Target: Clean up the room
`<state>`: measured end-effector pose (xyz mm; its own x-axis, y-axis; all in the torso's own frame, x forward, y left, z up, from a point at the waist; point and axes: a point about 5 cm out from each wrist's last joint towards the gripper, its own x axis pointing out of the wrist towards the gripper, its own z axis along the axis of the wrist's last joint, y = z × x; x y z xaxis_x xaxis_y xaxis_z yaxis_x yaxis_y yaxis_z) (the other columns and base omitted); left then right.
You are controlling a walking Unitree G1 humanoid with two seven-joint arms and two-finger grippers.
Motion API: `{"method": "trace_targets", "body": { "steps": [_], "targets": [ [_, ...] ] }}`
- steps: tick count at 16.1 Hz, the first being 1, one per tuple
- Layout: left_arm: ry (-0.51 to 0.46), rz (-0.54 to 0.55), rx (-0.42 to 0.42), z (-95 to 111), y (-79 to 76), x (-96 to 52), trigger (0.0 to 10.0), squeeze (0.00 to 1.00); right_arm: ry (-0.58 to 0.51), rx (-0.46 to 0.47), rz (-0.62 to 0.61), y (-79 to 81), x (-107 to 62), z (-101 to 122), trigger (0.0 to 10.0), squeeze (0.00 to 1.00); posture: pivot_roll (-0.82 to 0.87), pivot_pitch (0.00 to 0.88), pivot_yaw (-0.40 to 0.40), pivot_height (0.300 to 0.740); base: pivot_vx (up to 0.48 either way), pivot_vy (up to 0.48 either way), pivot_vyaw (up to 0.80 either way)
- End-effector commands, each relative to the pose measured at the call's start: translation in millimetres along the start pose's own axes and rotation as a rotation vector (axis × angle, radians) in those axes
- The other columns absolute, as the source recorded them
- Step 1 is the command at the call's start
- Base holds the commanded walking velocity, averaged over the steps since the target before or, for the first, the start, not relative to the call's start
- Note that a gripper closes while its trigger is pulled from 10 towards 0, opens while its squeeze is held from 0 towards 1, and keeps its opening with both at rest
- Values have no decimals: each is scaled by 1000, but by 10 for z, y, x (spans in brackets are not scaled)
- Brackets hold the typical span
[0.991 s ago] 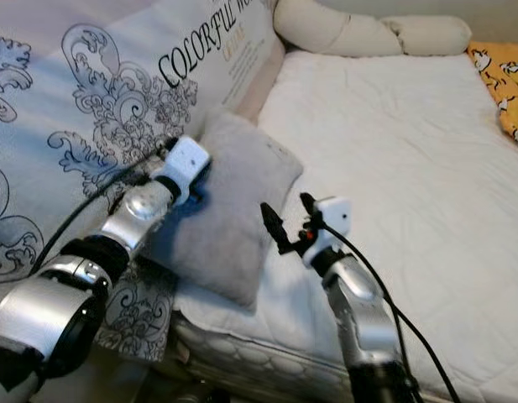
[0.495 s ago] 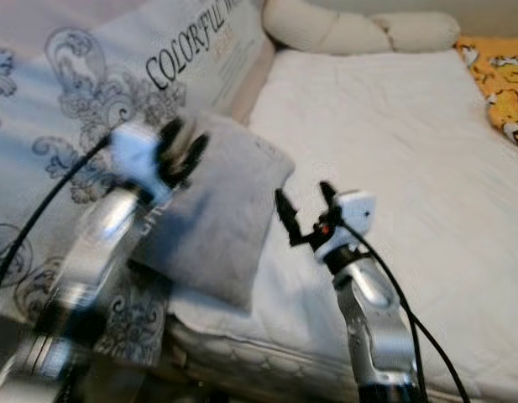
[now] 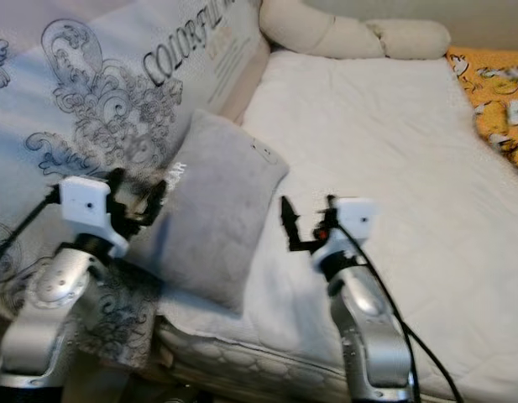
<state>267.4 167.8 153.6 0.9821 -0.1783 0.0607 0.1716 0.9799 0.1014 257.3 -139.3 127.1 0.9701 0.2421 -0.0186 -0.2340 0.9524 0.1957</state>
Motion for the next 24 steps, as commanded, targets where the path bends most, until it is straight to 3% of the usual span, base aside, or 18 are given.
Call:
{"method": "trace_targets", "body": {
  "steps": [1,6,13,18,24],
  "targets": [
    [18,9,3,-12,3,-23,10000,698,12,-10,-13,-17,-25,3,10000,1000,42,0,45,740,0,-465,0],
    [79,34,-12,-28,10,-11,10000,702,47,-55,-35,-33,-29,-22,10000,1000,36,0,50,740,0,-469,-271],
    [111,65,13,-74,-17,35,10000,706,141,-137,-123,-232,33,-88,10000,1000,40,0,21,740,0,-459,0],
    [120,59,35,-81,-18,58,10000,706,156,-178,-152,-267,73,-96,10000,1000,41,0,27,740,0,-429,0],
    [139,58,38,-111,-32,47,10000,706,164,-147,-156,-255,43,-149,10000,1000,54,0,27,740,0,-429,0]
  ]
}}
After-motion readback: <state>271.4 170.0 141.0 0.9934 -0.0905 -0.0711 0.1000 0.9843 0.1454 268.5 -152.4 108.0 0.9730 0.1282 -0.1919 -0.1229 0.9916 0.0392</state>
